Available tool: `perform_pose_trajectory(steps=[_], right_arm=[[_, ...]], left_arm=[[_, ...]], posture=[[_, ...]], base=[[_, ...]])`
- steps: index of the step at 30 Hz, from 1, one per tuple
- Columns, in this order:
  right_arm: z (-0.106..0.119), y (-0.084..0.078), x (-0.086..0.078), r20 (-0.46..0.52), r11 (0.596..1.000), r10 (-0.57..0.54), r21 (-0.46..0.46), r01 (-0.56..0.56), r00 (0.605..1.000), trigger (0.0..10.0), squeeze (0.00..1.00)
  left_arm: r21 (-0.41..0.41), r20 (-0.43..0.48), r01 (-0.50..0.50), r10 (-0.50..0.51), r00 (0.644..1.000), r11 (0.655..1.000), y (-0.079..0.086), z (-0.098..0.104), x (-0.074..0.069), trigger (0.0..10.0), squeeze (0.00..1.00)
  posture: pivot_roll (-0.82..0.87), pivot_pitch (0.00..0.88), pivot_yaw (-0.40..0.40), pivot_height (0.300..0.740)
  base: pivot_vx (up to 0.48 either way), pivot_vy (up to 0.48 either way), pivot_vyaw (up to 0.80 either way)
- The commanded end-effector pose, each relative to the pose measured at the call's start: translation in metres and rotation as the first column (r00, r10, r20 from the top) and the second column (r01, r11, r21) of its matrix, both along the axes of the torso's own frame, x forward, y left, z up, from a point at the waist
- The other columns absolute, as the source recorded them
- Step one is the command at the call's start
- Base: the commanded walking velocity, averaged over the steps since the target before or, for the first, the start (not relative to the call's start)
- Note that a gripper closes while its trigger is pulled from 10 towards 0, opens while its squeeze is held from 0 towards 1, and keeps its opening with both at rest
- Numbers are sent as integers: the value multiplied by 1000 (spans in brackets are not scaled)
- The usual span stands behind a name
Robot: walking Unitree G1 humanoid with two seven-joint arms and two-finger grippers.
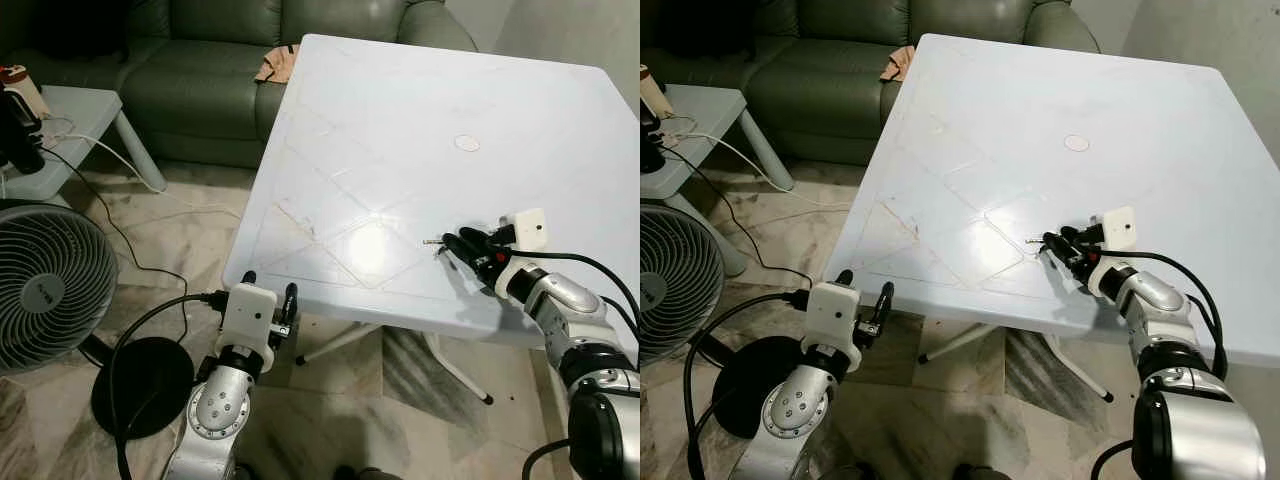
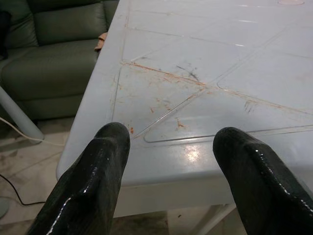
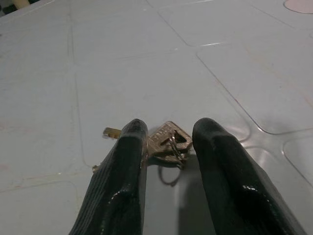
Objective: Hang keys on a hook
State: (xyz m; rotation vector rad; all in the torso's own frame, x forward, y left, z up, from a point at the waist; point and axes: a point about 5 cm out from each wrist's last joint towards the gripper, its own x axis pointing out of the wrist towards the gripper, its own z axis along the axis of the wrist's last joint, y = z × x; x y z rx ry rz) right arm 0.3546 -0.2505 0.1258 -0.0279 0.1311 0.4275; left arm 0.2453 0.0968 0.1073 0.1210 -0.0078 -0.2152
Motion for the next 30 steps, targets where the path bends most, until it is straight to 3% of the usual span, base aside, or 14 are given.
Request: perform_pose_trajectory(steps=[1, 12, 14, 15, 17, 20, 22, 23, 24, 25, 26, 29, 30], right_arm=[[-2, -5, -3, 0, 1000, -16, -15, 16, 1000, 10000, 0], [-6, -10, -6, -12, 998, -28, -63, 27, 1000, 10000, 0], [-8, -11, -8, -15, 998, -27, -60, 26, 1000, 8471, 0], [-8, -11, -8, -15, 998, -27, -60, 26, 1000, 8471, 0], [-9, -11, -8, -20, 998, -24, -64, 23, 1000, 10000, 0], [-10, -9, -9, -21, 998, -8, -63, 7, 1000, 9490, 0], [-11, -9, -9, -20, 998, -8, -65, 7, 1000, 10000, 0], [-11, -9, -9, -19, 998, -8, -66, 6, 1000, 9020, 0], [-11, -9, -9, -19, 998, -7, -66, 6, 1000, 9020, 0], [-10, -9, -9, -18, 998, -8, -65, 7, 1000, 9843, 0], [-10, -9, -9, -17, 998, -9, -65, 8, 1000, 10000, 0], [-9, -7, -8, -12, 998, -8, -58, 8, 1000, 9333, 0], [-10, -7, -8, -13, 998, -9, -58, 9, 1000, 10000, 0]], left_arm=[[-4, 8, -6, 6, 1000, 1000, 1, 3, -1, 10000, 0], [-3, 10, -2, 2, 1000, 1000, 1, 3, 0, 10000, 0], [-3, 10, -2, 2, 1000, 1000, 1, 3, 0, 10000, 0], [-3, 10, -2, 2, 1000, 1000, 1, 3, 0, 10000, 0], [-4, 10, -1, 1, 1000, 1000, 0, 3, 0, 10000, 0], [-5, 11, 2, -2, 1000, 1000, -1, 4, 0, 10000, 0], [-7, 11, 2, -2, 1000, 1000, -1, 4, 0, 10000, 0], [-8, 11, 1, -1, 1000, 1000, -1, 4, 0, 10000, 0], [-8, 11, 1, -1, 1000, 1000, -1, 4, 0, 10000, 0], [-8, 10, 0, 0, 1000, 1000, -1, 4, 0, 10000, 0], [-8, 10, 0, 0, 1000, 1000, 0, 4, 0, 10000, 0], [-7, 9, -1, 1, 1000, 1000, 0, 4, 0, 10000, 0], [-6, 9, -2, 2, 1000, 1000, 0, 4, 0, 10000, 0]], posture=[[-22, 169, -28, 740], [-22, 166, -25, 740], [-22, 166, -24, 740], [-22, 166, -24, 740], [-25, 167, -23, 740], [-26, 168, -23, 740], [-26, 169, -23, 740], [-26, 169, -23, 740], [-26, 169, -23, 740], [-25, 169, -24, 740], [-25, 169, -24, 740], [-23, 169, -24, 740], [-20, 170, -25, 740]], base=[[0, 0, 0], [0, 0, 0], [0, 0, 0], [0, 0, 0], [0, 0, 0], [0, 0, 0], [0, 0, 0], [0, 0, 0], [0, 0, 0], [0, 0, 0], [0, 0, 0], [0, 0, 0], [0, 0, 0]])
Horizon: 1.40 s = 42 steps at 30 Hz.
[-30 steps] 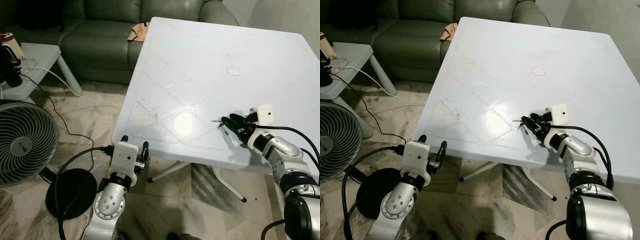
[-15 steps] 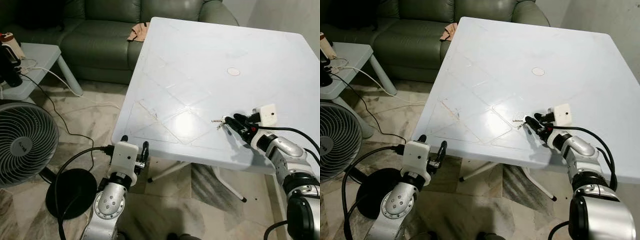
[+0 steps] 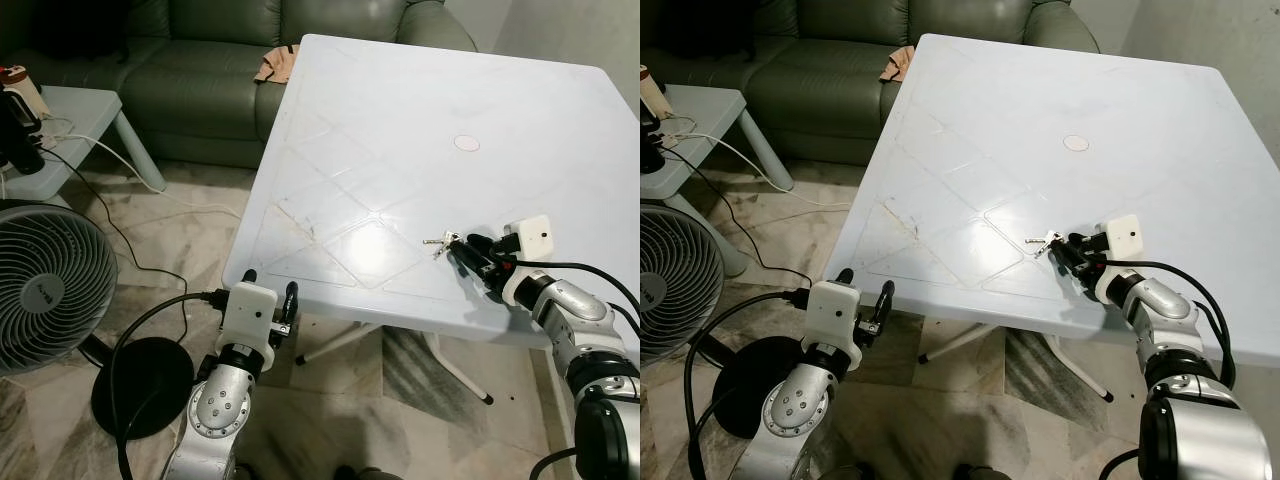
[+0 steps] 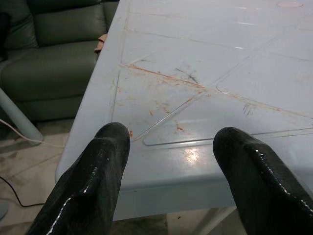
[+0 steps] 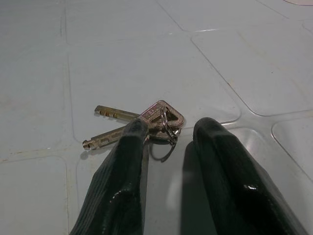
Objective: Hang keys on a hook
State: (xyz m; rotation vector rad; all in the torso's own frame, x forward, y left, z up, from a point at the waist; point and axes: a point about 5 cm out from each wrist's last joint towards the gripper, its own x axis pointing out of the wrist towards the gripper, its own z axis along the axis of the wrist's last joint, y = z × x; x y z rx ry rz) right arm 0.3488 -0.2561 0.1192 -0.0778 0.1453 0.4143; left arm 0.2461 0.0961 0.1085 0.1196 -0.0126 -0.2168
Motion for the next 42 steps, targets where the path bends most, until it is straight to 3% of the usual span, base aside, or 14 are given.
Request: perform_pose_trajectory(steps=[1, 6, 7, 8, 11, 12, 18, 19, 20, 30, 42], right_arm=[[-3, -1, -2, -10, 1000, 0, -7, 0, 1000, 10000, 0], [-3, 3, 0, -9, 1000, -11, 4, 11, 1000, 9569, 0], [-3, 3, 0, -8, 1000, -12, 7, 13, 1000, 8824, 0], [-3, 3, 1, -6, 1000, -20, 7, 20, 1000, 7333, 0], [-3, 4, 1, -6, 1000, -25, 7, 25, 1000, 7451, 0], [-3, 4, 2, -5, 1000, -27, 11, 27, 1000, 3569, 0], [-2, 4, 2, -4, 999, -30, 15, 30, 1000, 3922, 0], [-2, 4, 2, 0, 999, -31, 17, 31, 1000, 1294, 0], [-1, 3, 2, 11, 999, -35, 20, 34, 999, 235, 0], [1, 0, 1, 25, 998, -50, 42, 49, 998, 0, 0], [18, 2, 9, 123, 977, -110, 194, 85, 986, 0, 0]], left_arm=[[-4, 5, -4, 5, 1000, 1000, 1, 3, -1, 10000, 0], [-3, 4, -10, 10, 1000, 1000, 2, 3, -2, 10000, 0], [-3, 4, -11, 11, 1000, 1000, 2, 3, -2, 10000, 0], [-2, 3, -13, 13, 1000, 1000, 2, 3, -2, 10000, 0], [-3, 3, -14, 14, 1000, 1000, 2, 3, -2, 10000, 0], [-2, 3, -15, 15, 1000, 1000, 2, 3, -2, 10000, 0], [-2, 4, -17, 17, 1000, 1000, 2, 3, -3, 10000, 0], [-2, 4, -18, 18, 1000, 1000, 3, 3, -3, 10000, 0], [-3, 3, -18, 18, 1000, 1000, 3, 3, -3, 10000, 0], [-4, 1, -13, 13, 1000, 1000, 2, 3, -4, 10000, 0], [-1, 13, -27, 27, 1000, 1000, 4, 5, 1, 10000, 0]], posture=[[-20, 170, -25, 740], [-15, 170, -26, 740], [-10, 170, -28, 740], [-10, 170, -28, 740], [-10, 170, -28, 740], [-6, 170, -30, 740], [-6, 170, -30, 740], [-5, 171, -31, 740], [-7, 171, -30, 740], [-10, 171, -28, 740], [-9, 160, -35, 740]], base=[[0, 0, 0], [0, 0, 0], [0, 0, 0], [0, 0, 0], [0, 0, 0], [0, 0, 0], [0, 0, 0], [0, 0, 0], [0, 0, 0], [0, 0, 0], [0, 0, 0]])
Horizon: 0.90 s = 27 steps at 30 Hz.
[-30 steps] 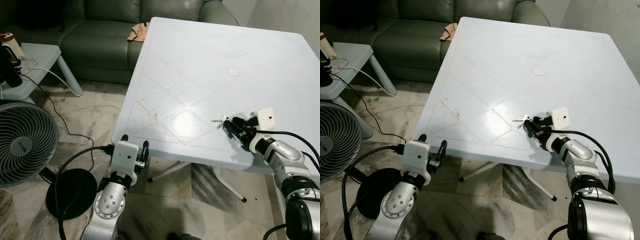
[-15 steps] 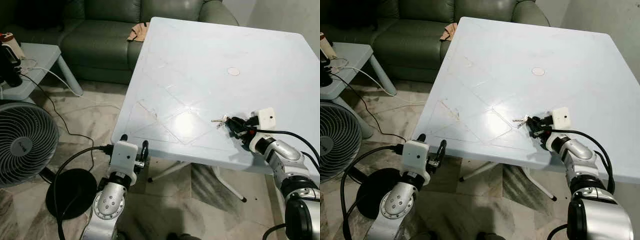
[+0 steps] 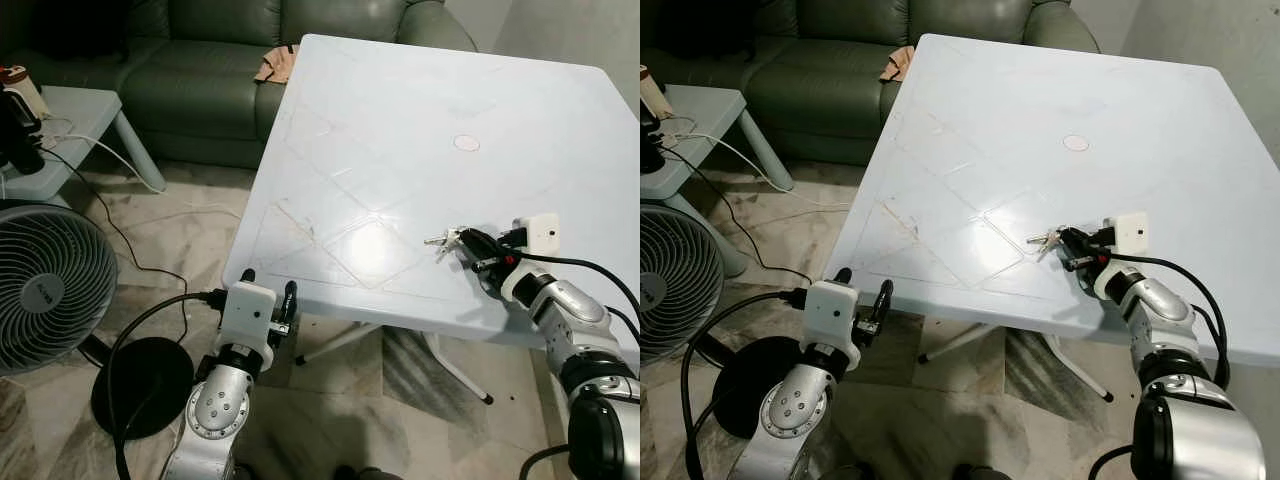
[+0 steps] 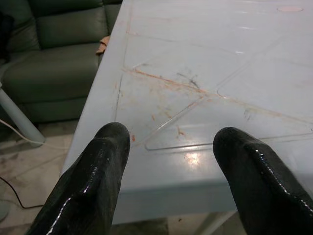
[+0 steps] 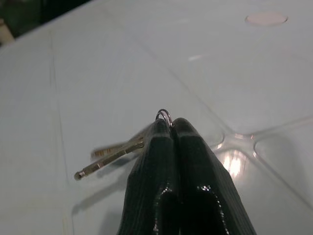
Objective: Hang keys on a hook
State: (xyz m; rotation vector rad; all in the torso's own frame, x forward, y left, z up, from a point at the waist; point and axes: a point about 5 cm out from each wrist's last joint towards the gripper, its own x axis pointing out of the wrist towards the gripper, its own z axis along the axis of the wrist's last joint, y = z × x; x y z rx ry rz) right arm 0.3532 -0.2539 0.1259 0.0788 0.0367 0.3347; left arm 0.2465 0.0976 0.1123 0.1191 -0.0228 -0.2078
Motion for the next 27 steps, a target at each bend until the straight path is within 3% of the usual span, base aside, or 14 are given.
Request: perform_pose_trajectory(steps=[1, 5, 9, 14, 16, 17, 18, 19, 27], right_arm=[[14, 1, 5, 71, 1000, -19, 21, 18, 997, 0, 0], [25, 12, 12, 141, 996, -62, 76, 51, 988, 0, 0], [27, 15, 14, 150, 993, -70, 103, 54, 986, 0, 0], [42, 39, 21, 235, 984, -121, 158, 85, 964, 0, 0], [43, 40, 21, 239, 983, -123, 161, 86, 963, 0, 0], [44, 49, 22, 245, 982, -132, 166, 92, 960, 0, 0], [44, 56, 22, 248, 982, -134, 166, 94, 960, 863, 0], [45, 69, 21, 258, 983, -146, 150, 110, 955, 10000, 0], [47, 100, 14, 281, 990, -134, 76, 117, 950, 10000, 0]], left_arm=[[2, 9, -26, 26, 1000, 1000, 5, 2, 3, 10000, 0], [-1, 33, -88, 88, 996, 996, 20, 8, 17, 10000, 0], [2, 45, -103, 103, 994, 995, 24, 11, 20, 10000, 0], [-5, 132, -200, 199, 971, 980, 56, 36, 45, 10000, 0], [-5, 136, -205, 203, 970, 979, 57, 38, 47, 10000, 0], [-5, 159, -227, 225, 961, 974, 64, 44, 52, 10000, 0], [-6, 176, -246, 243, 954, 969, 70, 49, 55, 10000, 0], [4, 210, -276, 269, 940, 961, 79, 58, 61, 10000, 0], [-12, 257, -312, 304, 917, 950, 89, 70, 66, 10000, 0]], posture=[[-9, 160, -35, 740], [-15, 139, -43, 740], [-16, 134, -43, 740], [-18, 108, -45, 740], [-18, 108, -45, 740], [-17, 95, -53, 740], [-16, 90, -56, 740], [-15, 85, -56, 740], [-14, 60, -55, 740]], base=[[0, 0, 0], [0, 0, 0], [0, 0, 0], [0, 0, 0], [0, 0, 0], [0, 0, 0], [0, 0, 0], [0, 0, 0], [0, 0, 0]])
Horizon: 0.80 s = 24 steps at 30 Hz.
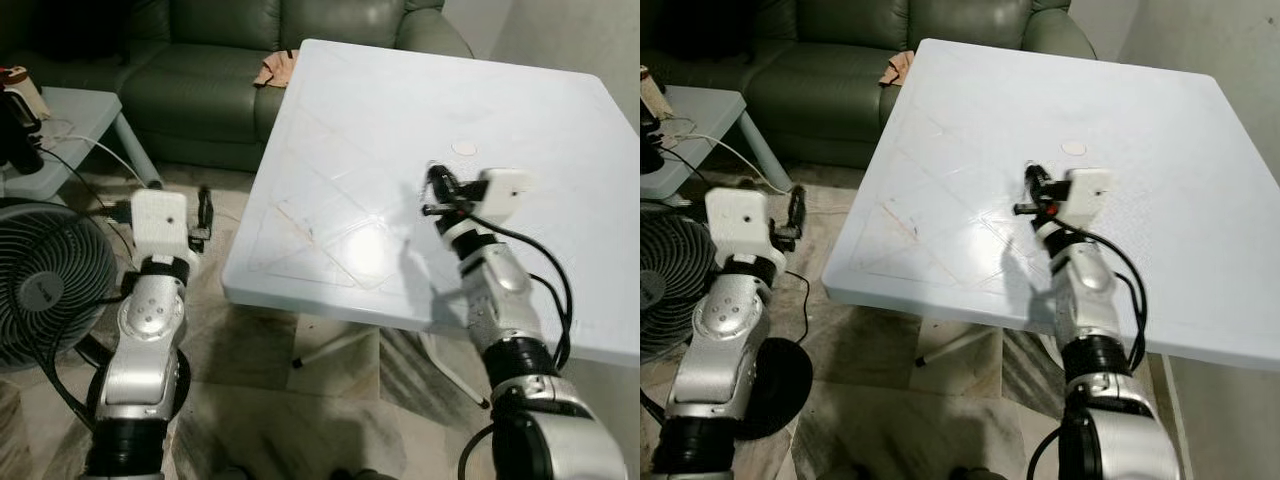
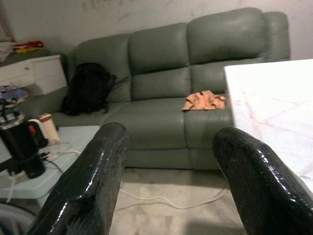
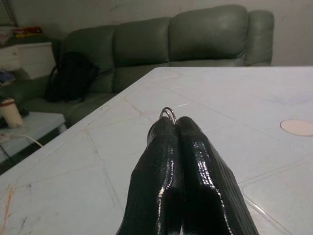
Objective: Hang keys on a hook
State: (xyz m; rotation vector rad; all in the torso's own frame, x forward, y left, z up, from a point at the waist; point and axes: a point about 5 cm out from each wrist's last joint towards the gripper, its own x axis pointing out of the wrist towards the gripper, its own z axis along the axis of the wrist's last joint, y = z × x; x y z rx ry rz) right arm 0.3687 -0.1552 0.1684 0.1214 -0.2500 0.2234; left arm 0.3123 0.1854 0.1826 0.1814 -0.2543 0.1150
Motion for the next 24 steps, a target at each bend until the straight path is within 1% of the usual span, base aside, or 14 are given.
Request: perform_pose_trajectory(steps=[1, 2, 3, 4, 5, 7, 8, 9, 11, 12, 15, 17, 19, 24], right_arm=[[4, 5, -3, 21, 999, -5, -45, 6, 1000, 10000, 0], [4, 11, -7, 38, 998, -8, -68, 11, 999, 10000, 0], [4, 12, -8, 42, 997, -11, -73, 14, 999, 10000, 0], [3, 14, -9, 28, 999, -15, -40, 16, 1000, 10000, 0], [2, 18, -13, 26, 1000, -16, -26, 16, 1000, 10000, 0], [2, 18, -16, 29, 999, -32, -39, 33, 999, 10000, 0], [0, 18, -17, 17, 999, -34, -26, 34, 999, 10000, 0], [0, 18, -17, 17, 999, -34, -26, 34, 999, 10000, 0], [-7, 21, -24, 16, 999, -3, -53, 4, 1000, 10000, 0], [-9, 22, -25, 8, 999, 12, -50, -11, 1000, 10000, 0], [-17, 23, -28, 3, 990, 18, -141, -18, 1000, 10000, 0], [-16, 24, -29, 5, 989, 23, -149, -22, 1000, 10000, 0], [-16, 28, -31, -6, 993, 38, -112, -39, 999, 10000, 0], [-17, 30, -34, -12, 996, 47, -78, -48, 999, 10000, 0]], left_arm=[[-5, 13, -2, 2, 1000, 1000, 0, 1, 0, 10000, 0], [1, 31, 7, -7, 1000, 1000, -2, 3, -1, 10000, 0], [3, 35, 8, -8, 999, 1000, -3, 3, -1, 10000, 0], [-16, 33, 17, -16, 999, 1000, -4, 3, -1, 10000, 0], [-55, 39, 33, -31, 999, 998, -7, 2, -3, 10000, 0], [-67, 33, 57, -55, 998, 996, -10, 0, -4, 10000, 0], [-96, 31, 79, -76, 997, 992, -11, -2, -6, 10000, 0], [-96, 31, 79, -76, 997, 992, -11, -2, -6, 10000, 0], [-165, 7, 86, -86, 996, 983, -12, -8, -6, 10000, 0], [-172, 7, 87, -88, 996, 981, -12, -9, -6, 10000, 0], [-173, 0, 136, -138, 990, 976, -18, -14, -8, 10000, 0], [-173, 2, 142, -143, 990, 975, -18, -14, -8, 10000, 0], [-188, 11, 174, -176, 984, 966, -21, -15, -12, 10000, 0], [-198, 8, 195, -197, 980, 961, -23, -19, -17, 10000, 0]], posture=[[-13, 59, -55, 740], [-13, 59, -55, 740], [-13, 59, -54, 740], [-13, 59, -54, 740], [-12, 60, -53, 740], [-12, 60, -51, 740], [-12, 60, -51, 740], [-12, 60, -51, 740], [-17, 63, -47, 740], [-17, 63, -47, 740], [-23, 69, -47, 740], [-26, 70, -47, 740], [-26, 70, -47, 740], [-26, 70, -47, 740]], base=[[0, 0, 0], [0, 0, 0], [0, 0, 0], [0, 0, 0], [0, 0, 0], [0, 0, 0], [0, 0, 0], [0, 0, 0], [0, 0, 0], [0, 0, 0], [0, 0, 0], [0, 0, 0], [0, 0, 0], [0, 0, 0]])
